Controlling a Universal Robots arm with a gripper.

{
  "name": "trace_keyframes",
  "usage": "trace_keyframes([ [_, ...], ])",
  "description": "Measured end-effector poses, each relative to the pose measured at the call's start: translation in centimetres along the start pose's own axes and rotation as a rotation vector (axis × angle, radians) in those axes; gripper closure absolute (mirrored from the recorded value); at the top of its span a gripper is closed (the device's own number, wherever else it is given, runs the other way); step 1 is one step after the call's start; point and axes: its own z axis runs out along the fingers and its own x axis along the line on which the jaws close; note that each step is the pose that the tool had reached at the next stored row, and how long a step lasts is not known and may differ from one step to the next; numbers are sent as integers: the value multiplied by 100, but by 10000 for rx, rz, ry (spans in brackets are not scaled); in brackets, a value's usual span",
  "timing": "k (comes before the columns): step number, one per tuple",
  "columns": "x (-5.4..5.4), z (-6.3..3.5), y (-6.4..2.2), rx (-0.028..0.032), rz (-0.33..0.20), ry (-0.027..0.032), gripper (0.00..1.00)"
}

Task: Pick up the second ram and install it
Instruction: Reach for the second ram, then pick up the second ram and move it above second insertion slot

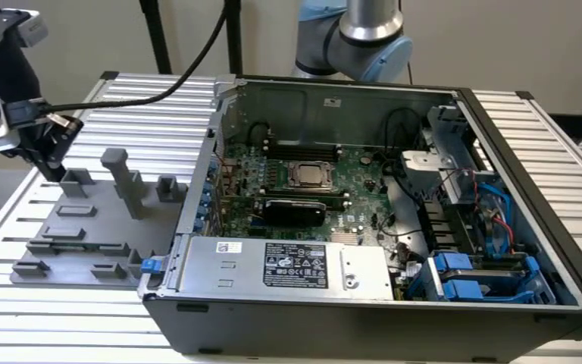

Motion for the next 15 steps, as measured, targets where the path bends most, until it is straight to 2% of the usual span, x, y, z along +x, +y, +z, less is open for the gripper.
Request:
trace_keyframes([
  [7,74,73,-122,1,-30,18,100],
  [11,94,89,-131,1,-263,27,100],
  [15,95,88,-131,3,-278,30,100],
])
